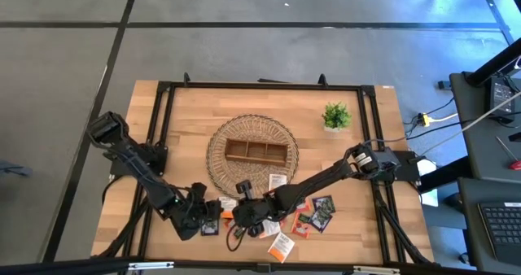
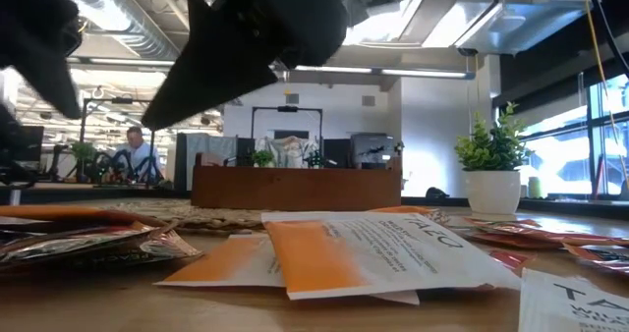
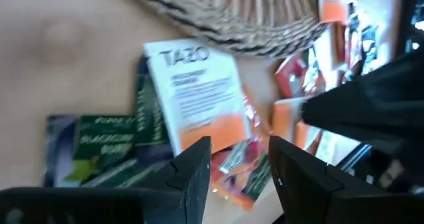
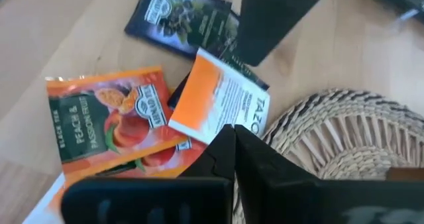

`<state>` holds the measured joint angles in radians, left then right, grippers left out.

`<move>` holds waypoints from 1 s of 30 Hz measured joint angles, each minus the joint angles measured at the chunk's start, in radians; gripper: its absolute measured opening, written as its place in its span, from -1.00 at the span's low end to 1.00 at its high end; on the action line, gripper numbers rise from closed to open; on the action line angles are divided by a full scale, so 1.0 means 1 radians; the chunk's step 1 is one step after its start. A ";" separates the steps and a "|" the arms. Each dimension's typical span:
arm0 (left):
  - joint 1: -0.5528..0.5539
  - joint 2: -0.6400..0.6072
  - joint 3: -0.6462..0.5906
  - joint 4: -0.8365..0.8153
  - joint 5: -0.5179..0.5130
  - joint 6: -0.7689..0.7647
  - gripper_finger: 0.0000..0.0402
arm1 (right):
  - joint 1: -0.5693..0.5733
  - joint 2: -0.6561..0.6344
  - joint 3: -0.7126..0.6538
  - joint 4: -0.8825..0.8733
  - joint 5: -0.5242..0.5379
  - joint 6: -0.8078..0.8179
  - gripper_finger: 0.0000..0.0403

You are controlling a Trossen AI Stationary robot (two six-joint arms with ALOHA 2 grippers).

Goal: Pick & Place Tea
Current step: Put the white tea bag into the left section of the wooden organizer

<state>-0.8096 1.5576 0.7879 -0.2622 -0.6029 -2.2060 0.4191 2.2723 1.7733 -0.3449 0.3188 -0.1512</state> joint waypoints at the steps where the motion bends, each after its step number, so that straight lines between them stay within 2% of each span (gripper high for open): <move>1: 0.013 0.006 0.000 0.015 0.001 0.020 -0.27 | 0.000 0.000 0.000 -0.002 0.000 0.008 -0.96; 8: 0.083 0.065 0.000 0.020 0.099 0.081 -0.27 | -0.010 0.001 -0.013 -0.008 -0.007 0.048 -0.95; 15: 0.092 0.113 0.000 0.021 0.167 0.051 -0.27 | -0.022 0.025 -0.013 -0.001 -0.086 0.033 -0.90; 19: 0.092 0.128 0.001 0.030 0.169 0.031 -0.28 | -0.029 0.039 -0.013 0.001 -0.149 0.022 -0.69; 25: 0.092 0.128 0.001 0.030 0.180 0.029 -0.28 | -0.030 0.040 -0.013 0.036 -0.156 -0.070 -0.29; 30: 0.085 0.129 0.002 0.034 0.197 0.028 -0.28 | -0.029 0.040 -0.013 0.038 -0.164 -0.117 -0.10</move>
<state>-0.7243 1.6863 0.7898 -0.2283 -0.4060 -2.1777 0.3901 2.3119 1.7607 -0.3066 0.1548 -0.2682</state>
